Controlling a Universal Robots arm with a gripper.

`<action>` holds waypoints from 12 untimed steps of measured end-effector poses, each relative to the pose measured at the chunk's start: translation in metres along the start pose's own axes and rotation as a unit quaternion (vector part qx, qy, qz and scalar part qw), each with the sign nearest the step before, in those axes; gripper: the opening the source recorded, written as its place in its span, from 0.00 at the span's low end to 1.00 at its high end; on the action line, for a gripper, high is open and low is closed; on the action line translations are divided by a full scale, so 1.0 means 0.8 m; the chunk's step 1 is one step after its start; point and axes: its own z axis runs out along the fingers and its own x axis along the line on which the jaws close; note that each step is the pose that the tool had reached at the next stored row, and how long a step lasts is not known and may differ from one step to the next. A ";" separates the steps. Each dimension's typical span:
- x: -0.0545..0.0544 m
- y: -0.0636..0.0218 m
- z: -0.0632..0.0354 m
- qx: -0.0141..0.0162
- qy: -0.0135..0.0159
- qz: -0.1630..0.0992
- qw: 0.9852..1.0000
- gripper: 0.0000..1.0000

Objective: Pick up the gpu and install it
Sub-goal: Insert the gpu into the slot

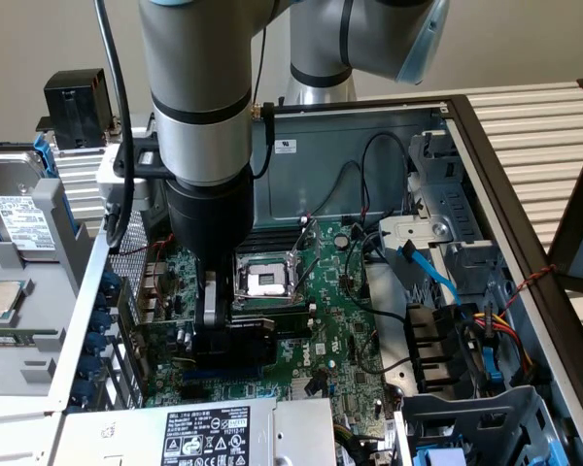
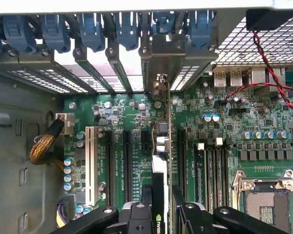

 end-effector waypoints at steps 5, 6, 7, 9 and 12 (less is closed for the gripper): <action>0.000 0.000 0.000 0.000 0.000 0.000 1.000 0.27; 0.000 -0.001 0.000 0.000 0.000 0.000 1.000 0.27; 0.000 -0.001 0.000 0.000 0.000 0.000 1.000 0.27; 0.000 -0.001 0.000 0.000 0.000 0.000 1.000 0.27; 0.000 -0.001 0.000 0.000 0.001 0.000 1.000 0.27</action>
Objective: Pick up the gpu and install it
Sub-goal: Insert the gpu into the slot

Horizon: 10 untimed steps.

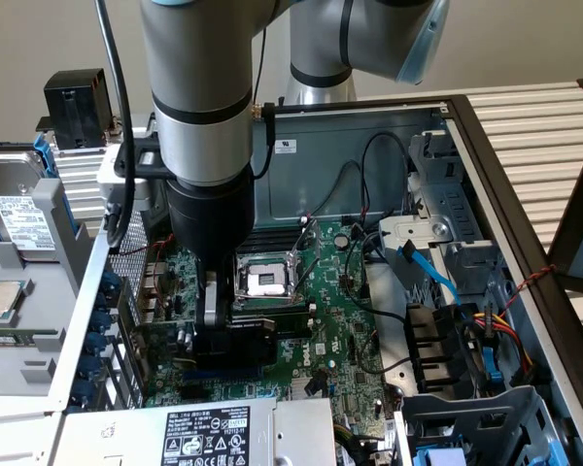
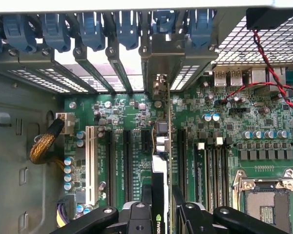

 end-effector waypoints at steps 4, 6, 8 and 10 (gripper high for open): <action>0.000 0.000 0.000 0.000 0.001 0.000 1.000 0.27; 0.000 0.000 0.000 0.000 0.001 0.000 1.000 0.27; -0.001 0.000 0.000 0.000 0.001 0.000 1.000 0.27; -0.001 0.000 0.000 0.000 0.001 0.000 1.000 0.27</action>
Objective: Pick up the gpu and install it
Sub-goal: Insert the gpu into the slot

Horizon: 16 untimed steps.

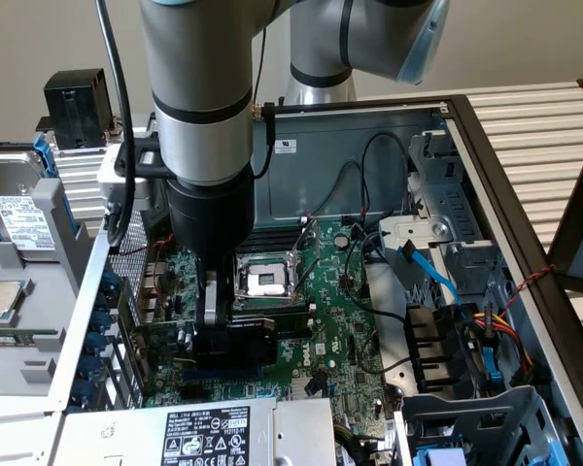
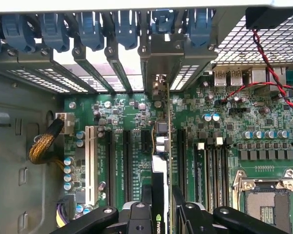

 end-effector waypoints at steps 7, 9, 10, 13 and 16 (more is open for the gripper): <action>0.000 0.000 0.000 0.000 0.001 0.000 1.000 0.27; 0.000 0.000 0.000 0.000 0.001 0.000 1.000 0.27; 0.000 0.000 0.001 0.000 0.001 0.000 1.000 0.27; 0.000 0.000 0.001 0.000 0.001 0.000 1.000 0.27; 0.000 0.000 0.001 0.000 0.001 0.000 1.000 0.27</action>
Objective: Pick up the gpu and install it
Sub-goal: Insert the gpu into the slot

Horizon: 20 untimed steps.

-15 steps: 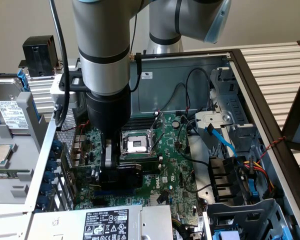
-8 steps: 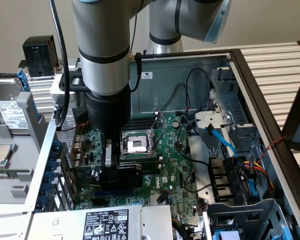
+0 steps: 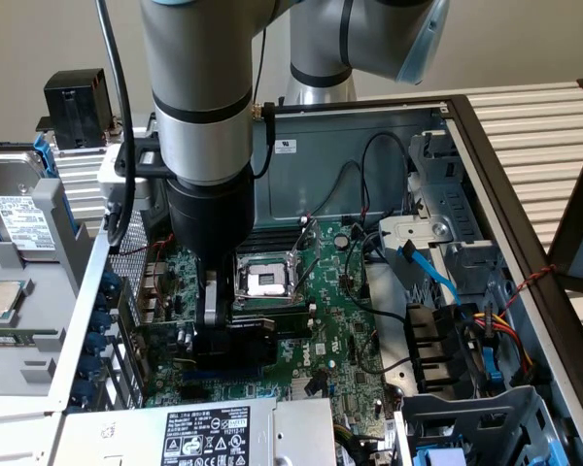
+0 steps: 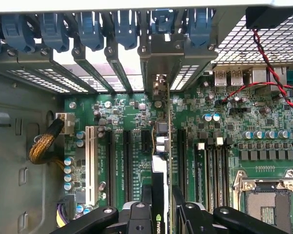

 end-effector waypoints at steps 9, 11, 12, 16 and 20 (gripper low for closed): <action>0.000 0.000 0.000 0.000 0.000 0.000 1.000 0.27; 0.000 0.000 0.000 0.000 0.000 0.000 1.000 0.27; 0.000 0.000 0.000 0.000 0.000 0.000 1.000 0.27; 0.000 0.000 0.000 0.000 0.000 0.000 1.000 0.27; 0.000 0.000 0.001 0.000 0.000 0.000 1.000 0.27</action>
